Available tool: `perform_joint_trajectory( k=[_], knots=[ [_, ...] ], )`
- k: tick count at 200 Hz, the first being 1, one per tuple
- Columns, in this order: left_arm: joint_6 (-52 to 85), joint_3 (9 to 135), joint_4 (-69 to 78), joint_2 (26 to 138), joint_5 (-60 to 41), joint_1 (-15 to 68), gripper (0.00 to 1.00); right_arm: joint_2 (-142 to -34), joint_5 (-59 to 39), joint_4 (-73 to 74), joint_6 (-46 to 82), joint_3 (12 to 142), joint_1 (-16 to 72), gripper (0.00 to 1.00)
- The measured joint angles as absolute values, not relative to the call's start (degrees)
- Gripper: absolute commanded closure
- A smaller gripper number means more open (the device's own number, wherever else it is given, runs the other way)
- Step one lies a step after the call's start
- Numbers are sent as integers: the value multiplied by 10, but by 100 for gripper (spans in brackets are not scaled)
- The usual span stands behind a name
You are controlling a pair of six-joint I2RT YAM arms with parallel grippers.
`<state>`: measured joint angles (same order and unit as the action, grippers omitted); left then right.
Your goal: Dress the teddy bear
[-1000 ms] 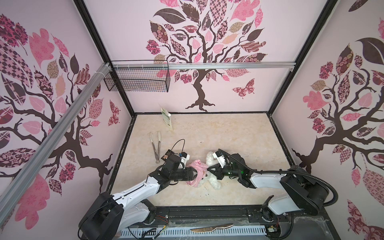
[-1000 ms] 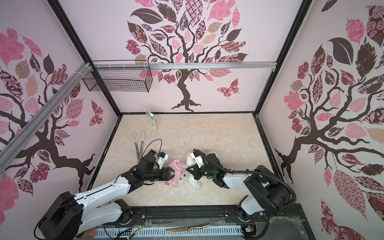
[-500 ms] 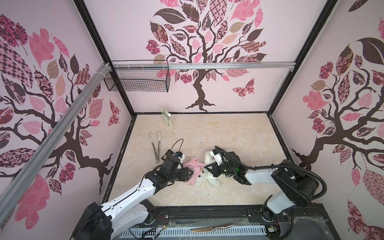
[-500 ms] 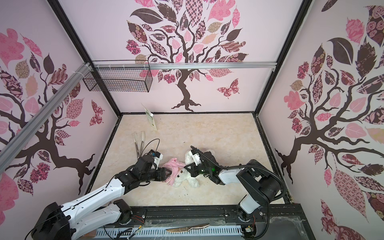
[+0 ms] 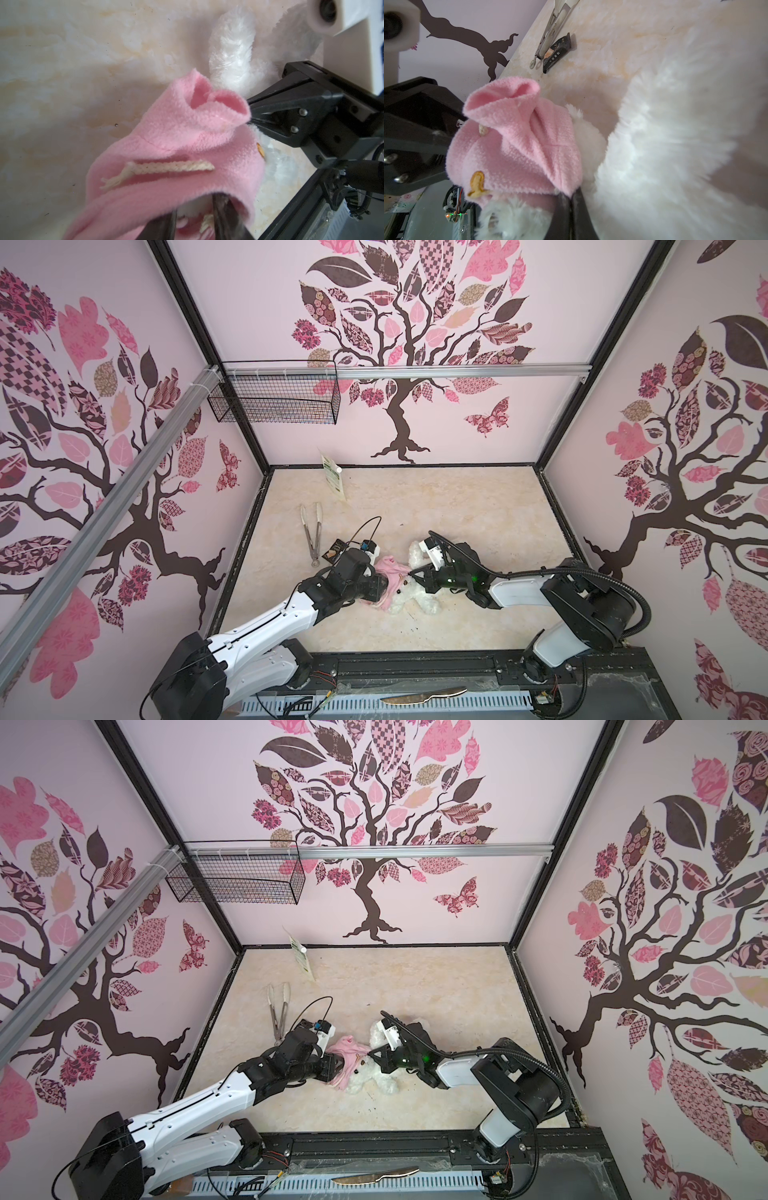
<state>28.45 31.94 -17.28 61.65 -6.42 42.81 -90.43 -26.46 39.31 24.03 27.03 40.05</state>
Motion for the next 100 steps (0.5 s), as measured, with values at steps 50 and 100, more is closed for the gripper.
perform_joint_trajectory(
  k=[50, 100],
  knots=[
    [284, 319, -167, 636, -57, 428, 61, -904, -266, 394, 241, 270, 401, 100],
    [295, 319, -152, 667, -62, 428, 56, -905, -266, 395, 241, 270, 401, 100]
  ],
)
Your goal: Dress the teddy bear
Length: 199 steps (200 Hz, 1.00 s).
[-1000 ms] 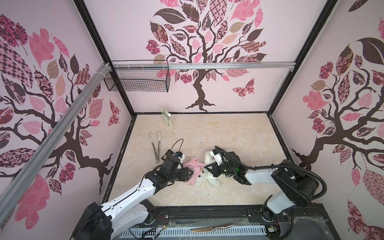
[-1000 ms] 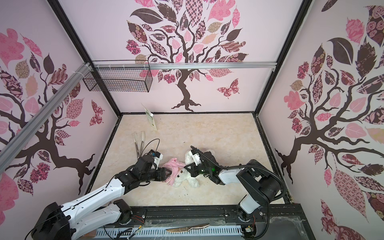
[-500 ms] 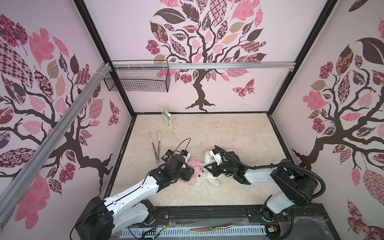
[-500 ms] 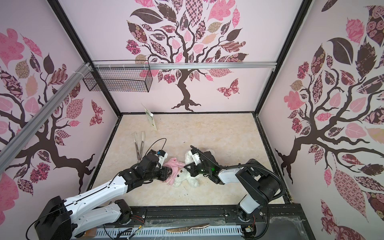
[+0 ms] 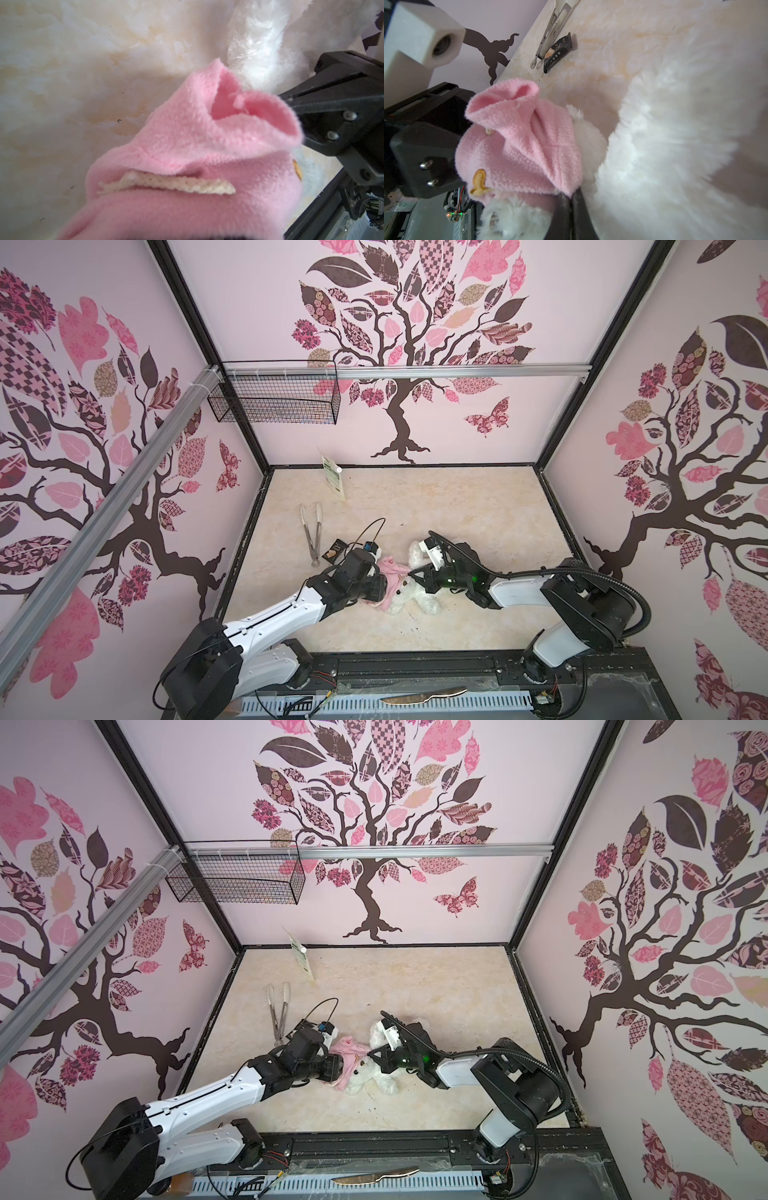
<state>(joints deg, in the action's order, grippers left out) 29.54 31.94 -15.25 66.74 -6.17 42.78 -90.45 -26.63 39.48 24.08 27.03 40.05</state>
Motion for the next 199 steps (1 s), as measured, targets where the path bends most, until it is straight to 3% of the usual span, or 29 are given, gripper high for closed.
perform_joint_trajectory(
  k=[134, 199],
  knots=[
    [361, 319, -25, 784, -119, 424, 43, -921, -264, 413, 254, 270, 398, 100],
    [406, 298, 93, 826, -161, 417, 70, -921, -236, 411, 252, 270, 395, 100]
  ],
)
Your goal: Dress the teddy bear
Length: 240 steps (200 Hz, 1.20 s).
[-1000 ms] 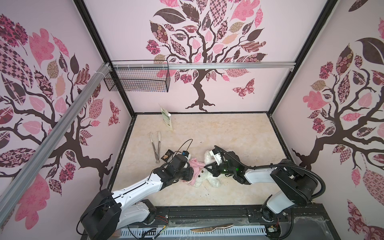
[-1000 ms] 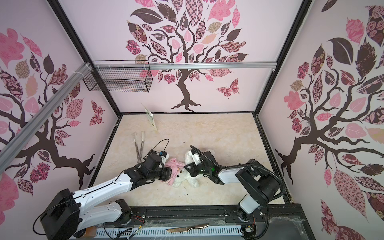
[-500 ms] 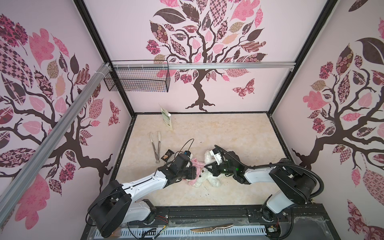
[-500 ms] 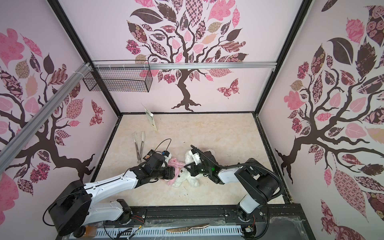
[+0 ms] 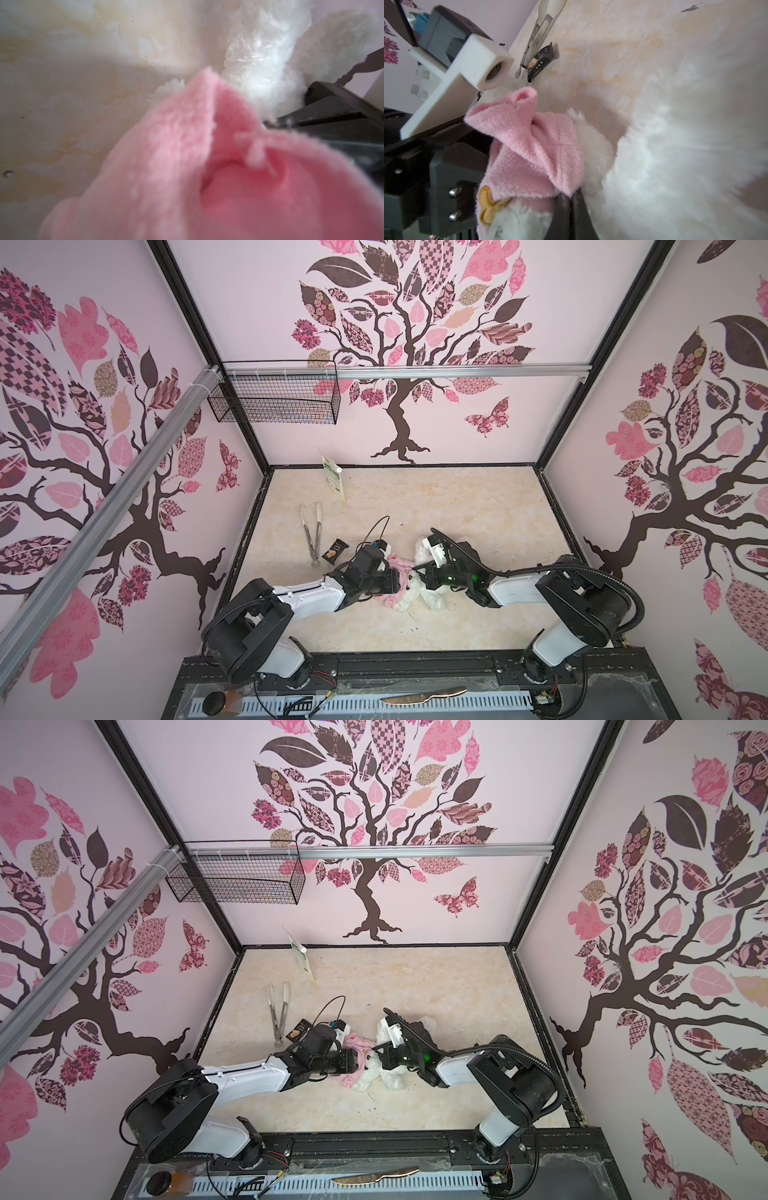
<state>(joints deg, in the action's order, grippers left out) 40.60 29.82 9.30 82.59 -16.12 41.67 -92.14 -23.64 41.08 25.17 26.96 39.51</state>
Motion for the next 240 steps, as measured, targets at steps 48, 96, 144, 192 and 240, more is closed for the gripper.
perform_joint_trajectory(
  k=[48, 96, 144, 192, 240],
  knots=[
    [435, 242, 171, 783, -201, 392, 100, -894, -212, 373, 222, 270, 398, 100],
    [453, 233, 168, 744, -218, 388, 100, -843, -186, 313, 197, 273, 401, 73],
    [516, 221, 164, 668, -208, 375, 100, -685, -128, 184, 163, 271, 403, 57],
    [613, 221, 169, 657, -203, 357, 100, -577, -115, 175, 155, 221, 505, 66],
    [655, 221, 171, 657, -239, 357, 100, -641, -134, 254, 166, 184, 545, 79]
  ],
)
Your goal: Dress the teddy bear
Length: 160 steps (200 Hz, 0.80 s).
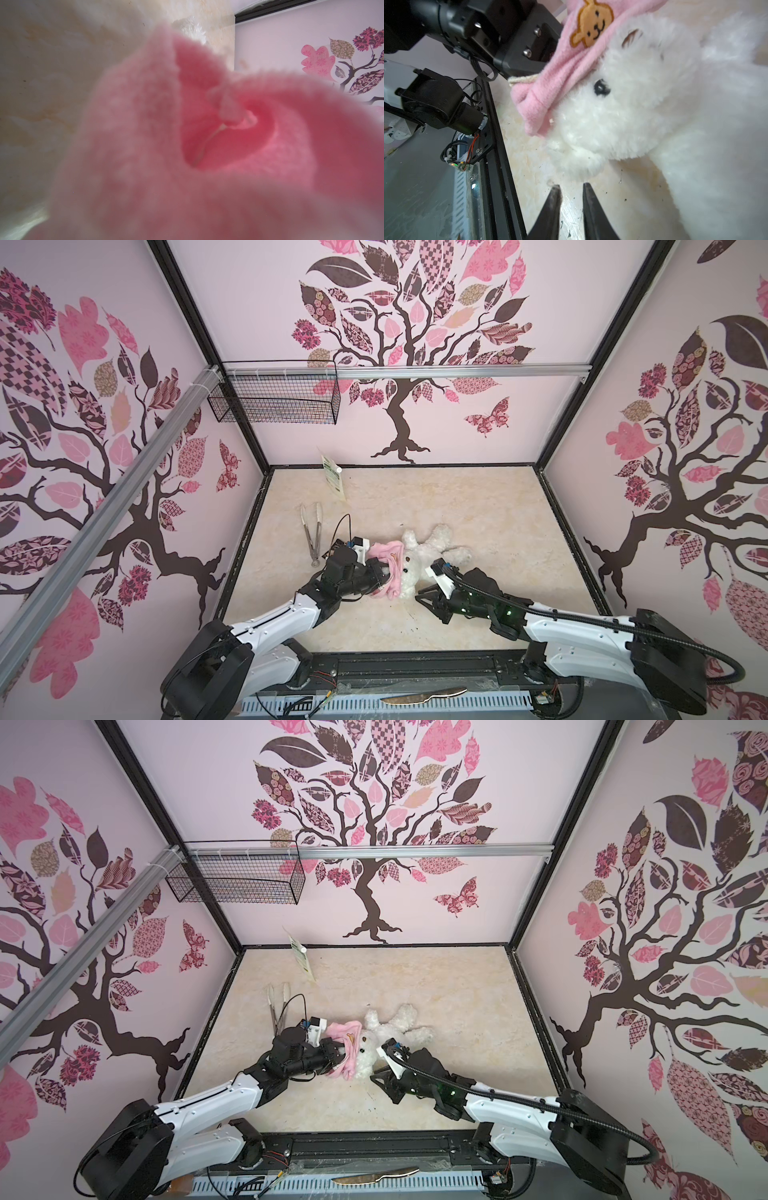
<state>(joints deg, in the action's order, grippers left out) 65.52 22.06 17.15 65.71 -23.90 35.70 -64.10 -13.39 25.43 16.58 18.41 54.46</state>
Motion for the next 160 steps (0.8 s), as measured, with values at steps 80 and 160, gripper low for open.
perform_joint_trajectory(
  k=[80, 160],
  knots=[
    [612, 221, 179, 657, -272, 361, 100, -700, -147, 399, 236, 195, 542, 82],
    [583, 221, 179, 657, -273, 383, 100, -734, -136, 432, 269, 208, 536, 84]
  ],
)
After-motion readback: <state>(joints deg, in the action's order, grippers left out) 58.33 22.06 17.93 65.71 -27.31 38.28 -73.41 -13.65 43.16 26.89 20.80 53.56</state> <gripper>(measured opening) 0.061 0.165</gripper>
